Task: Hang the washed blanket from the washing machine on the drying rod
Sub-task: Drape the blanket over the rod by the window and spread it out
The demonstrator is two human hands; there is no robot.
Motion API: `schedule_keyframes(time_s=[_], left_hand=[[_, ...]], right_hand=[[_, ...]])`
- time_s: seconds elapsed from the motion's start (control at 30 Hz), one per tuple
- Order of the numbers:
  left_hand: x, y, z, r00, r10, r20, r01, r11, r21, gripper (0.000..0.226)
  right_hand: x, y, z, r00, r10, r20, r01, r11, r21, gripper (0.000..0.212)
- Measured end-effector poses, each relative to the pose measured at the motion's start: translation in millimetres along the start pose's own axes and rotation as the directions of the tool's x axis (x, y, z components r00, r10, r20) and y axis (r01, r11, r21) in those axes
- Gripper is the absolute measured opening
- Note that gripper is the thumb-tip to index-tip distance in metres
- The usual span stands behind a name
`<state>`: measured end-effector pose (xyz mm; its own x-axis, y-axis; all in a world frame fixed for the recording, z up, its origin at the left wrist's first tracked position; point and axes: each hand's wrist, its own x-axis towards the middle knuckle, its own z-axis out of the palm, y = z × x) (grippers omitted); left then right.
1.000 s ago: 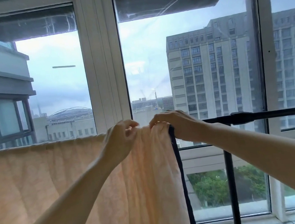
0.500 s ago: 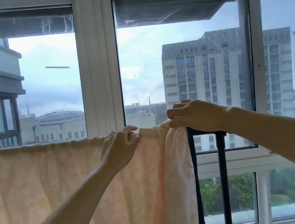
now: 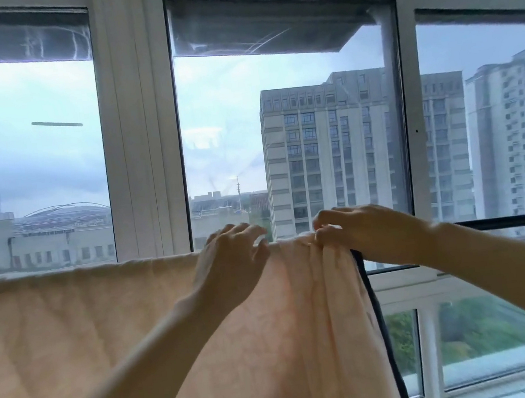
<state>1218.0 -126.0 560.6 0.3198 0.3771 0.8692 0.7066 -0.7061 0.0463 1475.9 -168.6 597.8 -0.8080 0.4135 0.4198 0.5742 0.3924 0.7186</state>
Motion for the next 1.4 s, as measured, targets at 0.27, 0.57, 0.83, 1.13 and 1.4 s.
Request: schedule_keyframes(time_s=[0.27,0.57,0.83,1.13,1.4], left_hand=[[-5,-6,26,1.0,-0.014,0.01,0.012,0.986,0.167,0.048],[-8,-15,31,0.996,0.069,-0.048,-0.055,0.968,0.246,0.041],[-12,-22,48,0.973,0.146,-0.179,-0.091,0.955,0.283,0.035],[-20,-17,56,0.945,0.141,-0.295,-0.059,0.96,0.272,0.027],[-22,-6,48,0.94,0.088,-0.33,-0.025,0.981,0.19,0.028]], right_hand=[[-11,30,-2,0.995,0.049,0.085,-0.048,0.999,-0.013,0.029],[-40,17,-1,0.991,0.128,0.047,-0.124,0.99,-0.071,0.042],[-54,-6,11,0.967,0.247,-0.067,-0.252,0.965,-0.071,0.044],[-62,-19,22,0.919,0.365,-0.147,-0.375,0.925,-0.051,0.046],[-69,2,13,0.958,0.255,-0.134,-0.259,0.966,-0.01,0.042]])
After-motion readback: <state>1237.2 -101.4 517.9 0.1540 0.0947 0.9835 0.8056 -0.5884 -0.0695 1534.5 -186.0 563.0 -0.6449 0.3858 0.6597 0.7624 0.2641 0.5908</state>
